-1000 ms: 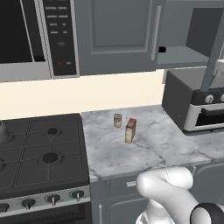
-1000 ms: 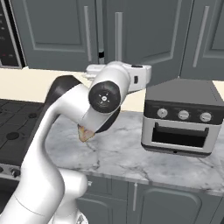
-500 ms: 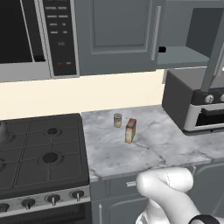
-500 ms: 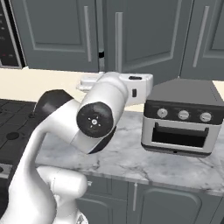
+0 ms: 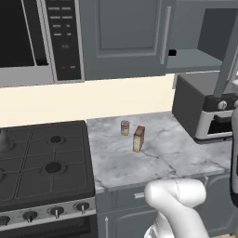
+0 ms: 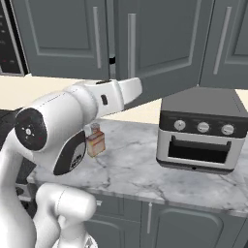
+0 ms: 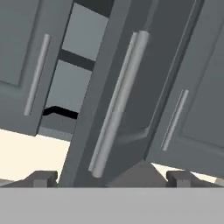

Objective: Pick the pan from the cabinet and place it on the stove. Then turn on the stove burner for the pan.

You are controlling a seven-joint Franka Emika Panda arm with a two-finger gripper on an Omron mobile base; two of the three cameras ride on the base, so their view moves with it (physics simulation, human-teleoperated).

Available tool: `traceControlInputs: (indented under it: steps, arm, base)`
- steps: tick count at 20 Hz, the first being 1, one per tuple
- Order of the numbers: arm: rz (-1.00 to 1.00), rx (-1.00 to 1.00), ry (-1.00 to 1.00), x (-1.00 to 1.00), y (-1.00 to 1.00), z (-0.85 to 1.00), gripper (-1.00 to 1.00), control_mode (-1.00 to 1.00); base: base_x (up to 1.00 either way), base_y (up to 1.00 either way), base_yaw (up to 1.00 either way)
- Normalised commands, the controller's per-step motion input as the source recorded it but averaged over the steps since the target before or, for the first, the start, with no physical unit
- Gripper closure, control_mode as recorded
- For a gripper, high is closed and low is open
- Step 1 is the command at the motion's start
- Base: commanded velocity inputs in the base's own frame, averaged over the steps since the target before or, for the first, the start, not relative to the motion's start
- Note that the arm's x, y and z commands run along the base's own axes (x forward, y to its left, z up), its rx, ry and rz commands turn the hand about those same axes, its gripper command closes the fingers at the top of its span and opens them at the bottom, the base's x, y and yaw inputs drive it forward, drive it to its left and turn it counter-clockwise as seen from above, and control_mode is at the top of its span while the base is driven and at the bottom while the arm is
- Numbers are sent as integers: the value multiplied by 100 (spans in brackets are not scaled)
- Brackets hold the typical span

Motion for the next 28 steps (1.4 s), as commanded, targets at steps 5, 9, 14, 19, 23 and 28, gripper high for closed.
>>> traceControlInputs:
  steps: [5, 9, 14, 19, 23, 28]
  arm:
    - [-21, -30, 12, 9, 55, 0, -100, -100]
    - [-17, -24, 15, 36, 53, 0, -100, -100]
    - [-15, -19, 18, 50, 40, 0, -100, -100]
    - [-12, -13, 16, 63, 18, 0, -100, -100]
    - [-9, -9, 17, 69, 1, -3, -100, -100]
    - [-8, -4, 18, 56, -3, -7, -100, -100]
  base:
    - [0, 0, 0]
    - [0, 0, 0]
    - [0, 0, 0]
    - [0, 0, 0]
    - [0, 0, 0]
    - [0, 0, 0]
